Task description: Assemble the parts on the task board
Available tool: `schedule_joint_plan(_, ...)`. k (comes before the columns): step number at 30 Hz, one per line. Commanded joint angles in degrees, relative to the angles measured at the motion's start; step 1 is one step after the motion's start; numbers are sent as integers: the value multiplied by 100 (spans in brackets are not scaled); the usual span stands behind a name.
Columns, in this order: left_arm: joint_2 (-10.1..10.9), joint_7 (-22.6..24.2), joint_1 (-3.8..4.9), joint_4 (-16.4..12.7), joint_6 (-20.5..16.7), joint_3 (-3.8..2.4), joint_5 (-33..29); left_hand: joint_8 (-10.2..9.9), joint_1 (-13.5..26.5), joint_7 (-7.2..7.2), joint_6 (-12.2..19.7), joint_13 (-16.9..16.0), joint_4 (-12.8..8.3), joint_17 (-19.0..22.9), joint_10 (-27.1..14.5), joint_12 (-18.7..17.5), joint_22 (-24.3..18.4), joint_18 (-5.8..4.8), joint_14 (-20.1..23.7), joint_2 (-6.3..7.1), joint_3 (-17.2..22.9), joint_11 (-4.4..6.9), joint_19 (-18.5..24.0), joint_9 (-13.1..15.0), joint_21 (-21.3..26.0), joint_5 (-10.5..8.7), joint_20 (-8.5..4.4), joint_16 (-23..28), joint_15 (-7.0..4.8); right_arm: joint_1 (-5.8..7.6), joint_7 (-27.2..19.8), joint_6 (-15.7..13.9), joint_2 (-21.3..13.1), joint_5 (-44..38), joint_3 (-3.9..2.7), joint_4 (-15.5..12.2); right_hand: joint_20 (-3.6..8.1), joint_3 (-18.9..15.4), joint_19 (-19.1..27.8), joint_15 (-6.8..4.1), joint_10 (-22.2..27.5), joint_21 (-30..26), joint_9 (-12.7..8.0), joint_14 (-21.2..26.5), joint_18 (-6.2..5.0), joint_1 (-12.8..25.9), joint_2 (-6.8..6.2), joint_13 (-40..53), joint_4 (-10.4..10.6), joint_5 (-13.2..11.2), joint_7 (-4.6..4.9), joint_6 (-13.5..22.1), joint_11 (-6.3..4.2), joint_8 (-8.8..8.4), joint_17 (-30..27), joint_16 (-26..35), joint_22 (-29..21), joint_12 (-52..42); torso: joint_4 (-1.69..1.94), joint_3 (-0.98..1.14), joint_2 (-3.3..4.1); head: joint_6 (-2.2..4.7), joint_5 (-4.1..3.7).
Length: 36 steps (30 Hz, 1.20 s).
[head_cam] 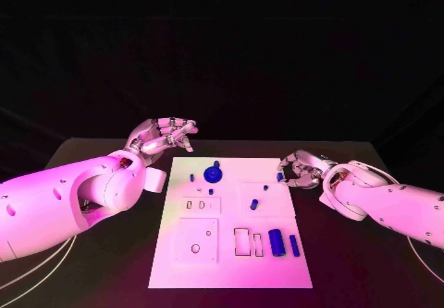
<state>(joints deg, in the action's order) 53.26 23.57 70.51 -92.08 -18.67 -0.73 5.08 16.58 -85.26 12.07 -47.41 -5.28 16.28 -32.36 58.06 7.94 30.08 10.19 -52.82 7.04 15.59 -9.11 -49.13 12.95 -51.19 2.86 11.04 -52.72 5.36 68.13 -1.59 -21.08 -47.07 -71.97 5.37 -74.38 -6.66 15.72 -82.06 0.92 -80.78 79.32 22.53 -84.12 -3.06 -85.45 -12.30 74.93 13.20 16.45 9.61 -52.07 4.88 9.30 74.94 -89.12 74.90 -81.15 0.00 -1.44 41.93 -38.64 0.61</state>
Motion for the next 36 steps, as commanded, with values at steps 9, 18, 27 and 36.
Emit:
schedule_joint_plan(9, 10, 65, 6, -5, 80, -3, -13, 18, 20, 65, 38, -11, 1, 11, -22, 38, 14, 23, 31, 40, 13, -13, 47, 9, -41, 2, -4, -33, 15, -29, -28, 179, 39, -51, 0, 16, 46, 314, -80, -91, -98, 53, 23, -525, 15, -52, 70, 482, -15, -1, -80, -256, -85, 113, 1242, -8, 576, -73, -7, 2, -5, -17, 3)
schedule_joint_plan(18, 16, 60, 7, -8, 75, -3, -10, 18, 20, 65, 38, -11, 1, 11, -22, 38, 14, 23, 31, 40, 13, -13, 47, 9, -41, 2, -4, -33, 15, -31, -30, 175, 52, -45, 0, 41, 93, 659, -101, -137, -147, 70, 37, -528, 23, -13, 127, 528, -75, -137, -131, -401, -132, 184, 1252, -10, 610, -105, -8, 8, -3, -16, 16)
schedule_joint_plan(27, 16, 52, 7, -10, 76, -3, -8, 18, 20, 65, 38, -11, 1, 11, -22, 38, 14, 23, 31, 40, 13, -13, 48, 9, -41, 2, -4, -33, 15, -31, 63, 93, 104, -51, 0, 88, 96, 682, -112, -139, -149, 85, 40, -532, 27, 5, 125, 532, -79, -143, -134, -412, -135, 193, 1268, -15, 625, -107, -1, 3, -2, -34, 22)
schedule_joint_plan(36, 20, 46, 7, -11, 76, -3, -8, 20, 15, 66, 38, -13, 1, 14, -22, 41, 22, 24, 34, 36, 17, -13, 60, 12, -53, 2, -3, -36, 15, -30, 275, -239, 150, -174, 0, 91, 105, 806, -148, -146, -170, 132, 56, -540, 41, 48, 177, 555, -103, -139, -149, -449, -149, 229, 1301, -25, 674, -125, -7, 3, -9, -40, 27)
